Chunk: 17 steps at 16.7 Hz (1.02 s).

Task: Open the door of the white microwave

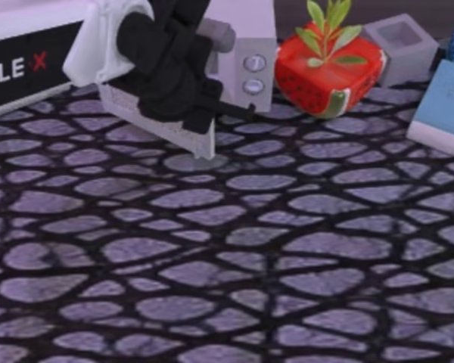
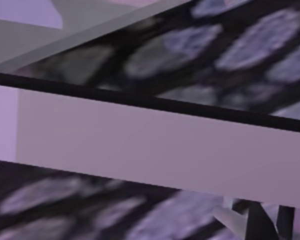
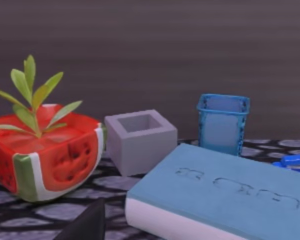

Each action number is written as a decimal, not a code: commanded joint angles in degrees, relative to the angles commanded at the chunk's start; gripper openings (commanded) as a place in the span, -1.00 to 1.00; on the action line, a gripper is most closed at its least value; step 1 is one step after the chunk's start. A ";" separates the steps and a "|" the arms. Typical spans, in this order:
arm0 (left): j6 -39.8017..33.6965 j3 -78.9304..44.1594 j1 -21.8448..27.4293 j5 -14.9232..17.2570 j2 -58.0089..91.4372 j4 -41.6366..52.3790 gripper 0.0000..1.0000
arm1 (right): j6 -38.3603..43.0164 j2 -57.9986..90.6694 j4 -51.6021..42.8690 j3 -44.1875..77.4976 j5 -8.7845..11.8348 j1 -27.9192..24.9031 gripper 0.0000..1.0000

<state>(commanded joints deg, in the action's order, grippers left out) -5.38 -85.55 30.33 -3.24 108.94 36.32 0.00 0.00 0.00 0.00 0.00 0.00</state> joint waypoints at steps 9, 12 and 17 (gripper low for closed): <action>0.00 0.00 0.00 0.00 0.00 0.00 -1.00 | 0.00 0.00 0.00 0.00 0.00 0.00 1.00; -0.04 0.28 0.26 0.48 0.05 -0.08 -1.00 | 0.00 0.00 0.00 0.00 0.00 0.00 1.00; 5.87 4.60 -1.71 3.48 -2.97 -0.83 -1.00 | 0.00 0.00 0.00 0.00 0.00 0.00 1.00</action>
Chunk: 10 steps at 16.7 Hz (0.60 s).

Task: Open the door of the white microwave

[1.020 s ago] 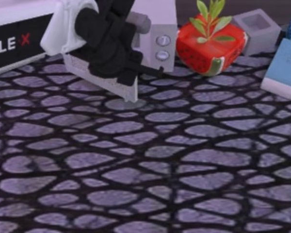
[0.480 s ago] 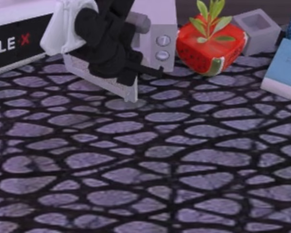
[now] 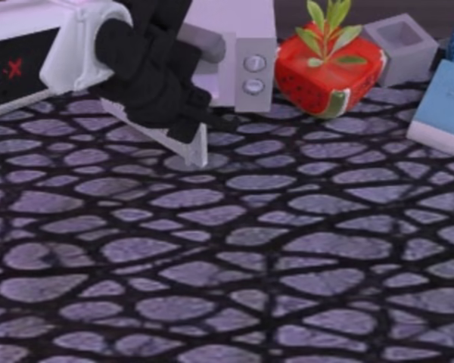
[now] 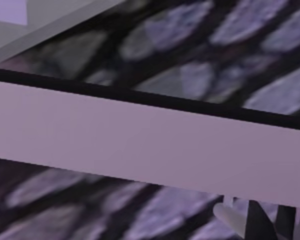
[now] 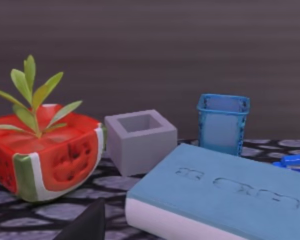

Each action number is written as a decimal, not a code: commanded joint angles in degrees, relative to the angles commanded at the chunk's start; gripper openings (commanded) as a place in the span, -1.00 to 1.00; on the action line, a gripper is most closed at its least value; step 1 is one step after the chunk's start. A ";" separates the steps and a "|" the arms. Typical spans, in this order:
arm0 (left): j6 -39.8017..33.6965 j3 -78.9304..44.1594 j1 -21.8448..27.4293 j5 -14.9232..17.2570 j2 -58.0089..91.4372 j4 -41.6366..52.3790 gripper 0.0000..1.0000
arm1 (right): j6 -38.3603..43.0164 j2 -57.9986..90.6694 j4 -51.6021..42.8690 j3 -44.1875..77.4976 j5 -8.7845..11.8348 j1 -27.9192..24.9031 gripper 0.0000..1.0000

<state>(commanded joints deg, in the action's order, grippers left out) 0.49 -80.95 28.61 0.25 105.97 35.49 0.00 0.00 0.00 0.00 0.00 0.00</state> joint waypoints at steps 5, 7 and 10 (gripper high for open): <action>2.06 1.10 -0.66 1.14 -1.38 -0.63 -1.00 | 0.00 0.00 0.00 0.00 0.00 0.00 1.00; 2.06 1.10 -0.66 1.14 -1.38 -0.63 -1.00 | 0.00 0.00 0.00 0.00 0.00 0.00 1.00; 2.06 1.10 -0.66 1.14 -1.38 -0.63 -1.00 | 0.00 0.00 0.00 0.00 0.00 0.00 1.00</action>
